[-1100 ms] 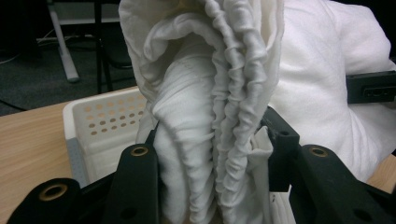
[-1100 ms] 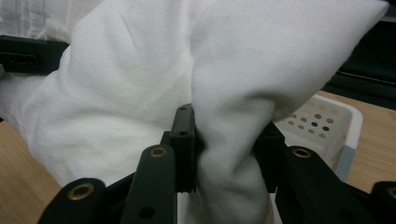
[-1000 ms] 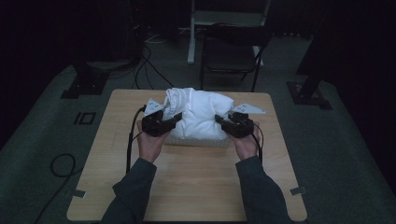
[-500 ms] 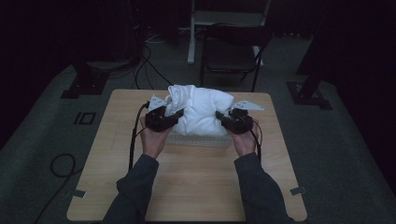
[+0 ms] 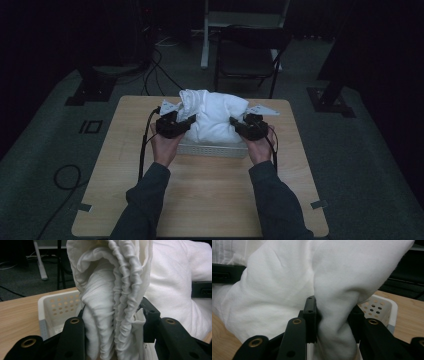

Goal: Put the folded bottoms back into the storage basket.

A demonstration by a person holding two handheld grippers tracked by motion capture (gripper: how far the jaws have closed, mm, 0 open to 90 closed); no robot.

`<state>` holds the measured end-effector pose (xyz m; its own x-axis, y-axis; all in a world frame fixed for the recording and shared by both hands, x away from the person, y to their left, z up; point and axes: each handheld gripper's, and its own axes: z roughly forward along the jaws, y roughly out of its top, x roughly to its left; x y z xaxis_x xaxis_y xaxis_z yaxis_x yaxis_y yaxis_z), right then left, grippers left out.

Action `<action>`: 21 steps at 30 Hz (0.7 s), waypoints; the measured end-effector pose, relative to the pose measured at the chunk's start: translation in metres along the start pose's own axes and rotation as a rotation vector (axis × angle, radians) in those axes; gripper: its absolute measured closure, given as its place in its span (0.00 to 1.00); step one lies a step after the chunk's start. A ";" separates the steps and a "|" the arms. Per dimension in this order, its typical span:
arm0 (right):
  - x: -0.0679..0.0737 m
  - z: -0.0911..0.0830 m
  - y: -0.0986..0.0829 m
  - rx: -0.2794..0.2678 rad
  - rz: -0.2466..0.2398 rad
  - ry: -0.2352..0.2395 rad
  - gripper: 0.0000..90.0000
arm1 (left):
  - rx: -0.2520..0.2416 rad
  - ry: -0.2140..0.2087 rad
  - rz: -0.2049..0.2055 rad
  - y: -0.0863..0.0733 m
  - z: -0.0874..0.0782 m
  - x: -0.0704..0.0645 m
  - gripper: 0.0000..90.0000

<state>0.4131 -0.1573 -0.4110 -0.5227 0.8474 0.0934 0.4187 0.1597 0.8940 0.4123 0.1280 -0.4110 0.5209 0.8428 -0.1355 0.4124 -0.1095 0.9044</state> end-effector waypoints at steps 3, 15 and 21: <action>-0.001 0.001 0.000 -0.001 0.003 -0.002 0.76 | 0.001 0.001 0.002 0.001 0.002 0.000 0.64; -0.007 0.008 0.002 0.009 0.020 -0.010 0.76 | 0.010 0.006 0.006 0.005 0.012 0.003 0.64; -0.008 0.013 0.003 0.018 0.018 -0.016 0.76 | 0.016 0.012 -0.004 0.003 0.016 0.007 0.64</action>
<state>0.4276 -0.1568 -0.4146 -0.5028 0.8583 0.1023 0.4411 0.1530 0.8843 0.4288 0.1250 -0.4152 0.5106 0.8493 -0.1343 0.4266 -0.1145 0.8972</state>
